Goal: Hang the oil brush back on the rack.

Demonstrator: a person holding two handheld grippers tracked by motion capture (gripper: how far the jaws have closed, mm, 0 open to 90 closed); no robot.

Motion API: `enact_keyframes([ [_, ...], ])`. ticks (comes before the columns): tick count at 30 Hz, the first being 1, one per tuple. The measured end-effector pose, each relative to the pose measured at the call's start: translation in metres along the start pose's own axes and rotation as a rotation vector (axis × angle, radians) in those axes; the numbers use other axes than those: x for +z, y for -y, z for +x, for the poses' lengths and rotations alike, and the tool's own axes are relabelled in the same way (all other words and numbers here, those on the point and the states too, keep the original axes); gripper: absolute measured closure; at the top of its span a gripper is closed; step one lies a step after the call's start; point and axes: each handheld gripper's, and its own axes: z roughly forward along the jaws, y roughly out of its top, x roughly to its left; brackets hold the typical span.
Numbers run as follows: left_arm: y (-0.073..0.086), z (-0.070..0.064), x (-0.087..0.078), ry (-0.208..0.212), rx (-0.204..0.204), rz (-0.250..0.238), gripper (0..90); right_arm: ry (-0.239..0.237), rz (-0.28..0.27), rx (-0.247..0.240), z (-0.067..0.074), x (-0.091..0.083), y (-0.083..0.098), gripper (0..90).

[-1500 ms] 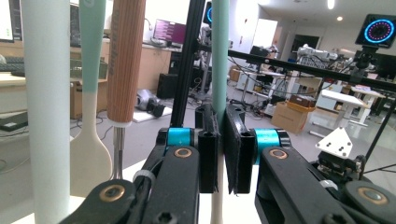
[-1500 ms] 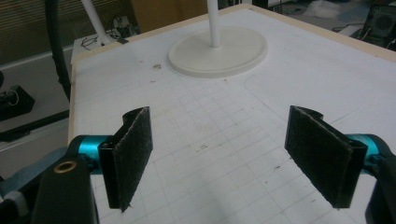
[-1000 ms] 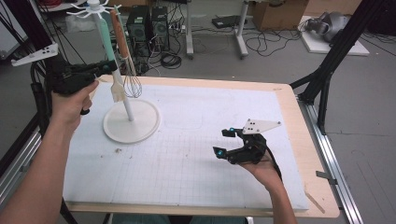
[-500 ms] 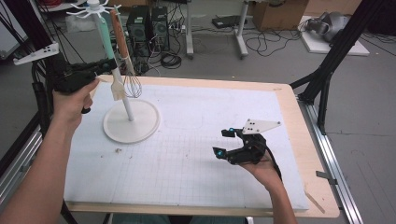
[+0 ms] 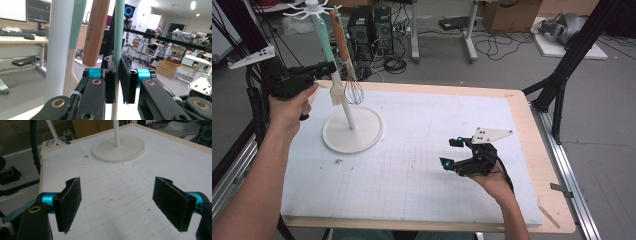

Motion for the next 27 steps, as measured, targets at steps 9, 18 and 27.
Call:
enact_keyframes([
  [9, -0.001, -0.002, -0.004, -0.017, 0.031, 0.034, 72.5, 0.002, 0.0, -0.006, 0.0, 0.0, 0.0, 22.2],
  [18, 0.004, -0.008, -0.007, -0.048, 0.081, 0.094, 63.7, 0.008, 0.0, -0.003, 0.0, -0.001, 0.0, 21.9],
  [27, 0.007, -0.014, -0.011, -0.076, 0.119, 0.138, 54.5, 0.02, -0.004, -0.004, 0.001, -0.001, -0.001, 21.2],
])
